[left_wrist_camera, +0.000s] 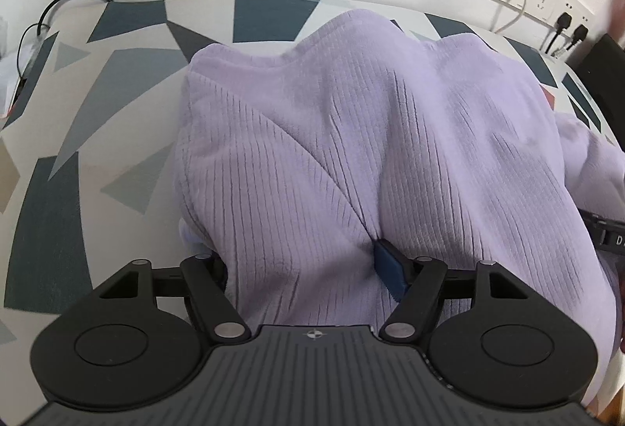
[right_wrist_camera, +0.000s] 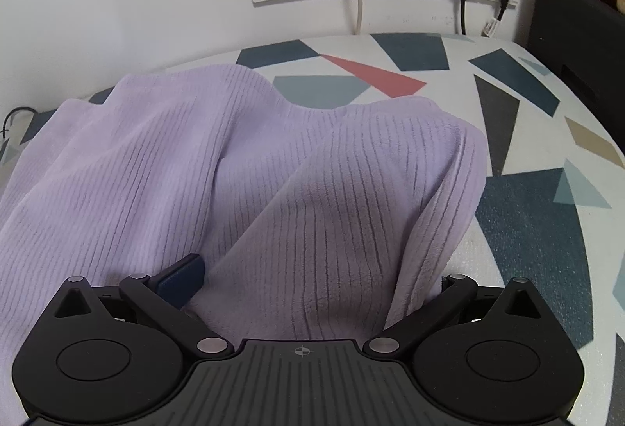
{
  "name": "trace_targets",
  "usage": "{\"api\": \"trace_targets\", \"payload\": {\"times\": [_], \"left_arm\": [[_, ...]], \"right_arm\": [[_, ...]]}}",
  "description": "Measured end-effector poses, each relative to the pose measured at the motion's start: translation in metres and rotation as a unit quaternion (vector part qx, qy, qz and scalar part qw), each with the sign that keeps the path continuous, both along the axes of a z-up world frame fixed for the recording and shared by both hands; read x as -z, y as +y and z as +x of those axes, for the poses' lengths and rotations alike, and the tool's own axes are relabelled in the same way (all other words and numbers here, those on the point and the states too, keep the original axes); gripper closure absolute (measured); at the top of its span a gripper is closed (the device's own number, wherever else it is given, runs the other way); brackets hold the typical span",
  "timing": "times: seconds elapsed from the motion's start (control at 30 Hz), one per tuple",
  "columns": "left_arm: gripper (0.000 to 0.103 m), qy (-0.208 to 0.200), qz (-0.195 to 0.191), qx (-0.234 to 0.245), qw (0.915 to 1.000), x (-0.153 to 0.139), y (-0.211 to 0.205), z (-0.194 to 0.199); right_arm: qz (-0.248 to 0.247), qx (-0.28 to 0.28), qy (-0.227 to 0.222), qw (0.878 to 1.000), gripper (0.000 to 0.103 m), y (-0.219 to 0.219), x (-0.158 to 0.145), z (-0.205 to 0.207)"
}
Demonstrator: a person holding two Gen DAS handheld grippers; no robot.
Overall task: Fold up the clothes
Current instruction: 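Close both grippers on the folded robe's edges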
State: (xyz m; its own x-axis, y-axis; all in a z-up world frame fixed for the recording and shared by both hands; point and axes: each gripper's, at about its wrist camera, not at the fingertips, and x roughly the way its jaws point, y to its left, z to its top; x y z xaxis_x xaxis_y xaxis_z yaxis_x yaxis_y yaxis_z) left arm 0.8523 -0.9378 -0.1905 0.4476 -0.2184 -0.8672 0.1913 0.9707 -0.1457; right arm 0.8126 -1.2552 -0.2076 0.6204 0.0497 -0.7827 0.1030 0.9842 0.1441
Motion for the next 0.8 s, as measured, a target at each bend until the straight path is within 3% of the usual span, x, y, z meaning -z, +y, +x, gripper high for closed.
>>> {"api": "trace_targets", "payload": {"times": [0.17, 0.43, 0.5, 0.57, 0.63, 0.8], "left_arm": [[0.040, -0.004, 0.004, -0.005, 1.0000, -0.003, -0.002, -0.003], [0.052, -0.020, 0.017, -0.012, 0.9996, -0.008, -0.009, -0.010], [0.071, -0.023, 0.010, -0.023, 0.9994, -0.015, -0.005, -0.015], [0.072, -0.036, -0.009, -0.015, 0.9992, -0.028, -0.002, -0.028], [0.072, -0.040, 0.002, 0.003, 0.9992, -0.031, 0.000, -0.042], [0.072, -0.012, -0.015, -0.018, 0.9996, -0.018, 0.030, -0.055]], "right_arm": [[0.012, 0.002, 0.008, 1.000, 0.018, 0.001, -0.006, -0.002], [0.030, 0.000, 0.011, 0.999, 0.055, 0.004, -0.015, -0.008], [0.034, -0.003, 0.015, 0.999, 0.057, 0.004, -0.017, -0.011], [0.049, -0.011, 0.023, 0.998, 0.059, 0.005, -0.017, -0.015], [0.061, -0.023, 0.028, 0.998, 0.060, 0.007, -0.018, -0.022], [0.072, -0.042, 0.026, 0.996, 0.059, 0.015, -0.015, -0.046]]}}
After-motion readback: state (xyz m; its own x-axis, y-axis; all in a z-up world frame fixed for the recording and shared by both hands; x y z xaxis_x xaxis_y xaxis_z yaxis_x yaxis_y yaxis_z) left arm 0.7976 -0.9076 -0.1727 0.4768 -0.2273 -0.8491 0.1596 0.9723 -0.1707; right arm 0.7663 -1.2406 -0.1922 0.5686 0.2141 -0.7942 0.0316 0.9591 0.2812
